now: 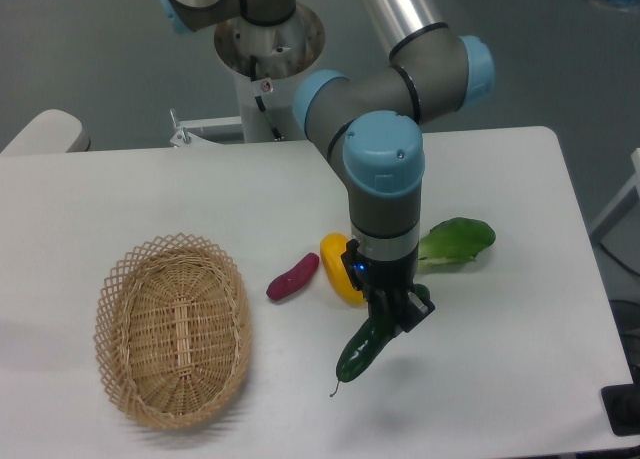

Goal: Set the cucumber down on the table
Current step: 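Hold the green cucumber in the gripper above the table, then lower the held cucumber toward the table beside the basket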

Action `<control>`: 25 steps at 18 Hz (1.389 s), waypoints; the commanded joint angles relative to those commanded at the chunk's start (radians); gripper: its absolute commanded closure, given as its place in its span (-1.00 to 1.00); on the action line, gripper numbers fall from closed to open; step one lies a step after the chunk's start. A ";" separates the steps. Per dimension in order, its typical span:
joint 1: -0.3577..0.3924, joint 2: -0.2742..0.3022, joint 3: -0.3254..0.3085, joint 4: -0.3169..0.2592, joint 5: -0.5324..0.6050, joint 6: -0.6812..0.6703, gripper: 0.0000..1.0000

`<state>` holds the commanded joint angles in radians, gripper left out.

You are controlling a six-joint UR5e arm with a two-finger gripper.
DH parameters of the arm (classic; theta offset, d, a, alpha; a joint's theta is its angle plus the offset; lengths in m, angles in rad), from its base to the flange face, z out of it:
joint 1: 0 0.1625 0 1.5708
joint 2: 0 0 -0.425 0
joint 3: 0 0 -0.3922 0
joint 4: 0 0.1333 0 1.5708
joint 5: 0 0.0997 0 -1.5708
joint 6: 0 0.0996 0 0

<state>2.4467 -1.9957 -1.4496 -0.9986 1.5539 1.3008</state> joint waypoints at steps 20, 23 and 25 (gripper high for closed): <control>-0.011 -0.017 0.005 0.017 -0.003 -0.018 0.37; -0.014 -0.026 0.002 0.017 -0.002 -0.061 0.37; -0.014 -0.038 0.000 0.015 -0.003 -0.122 0.37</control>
<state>2.4329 -2.0340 -1.4496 -0.9833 1.5509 1.1785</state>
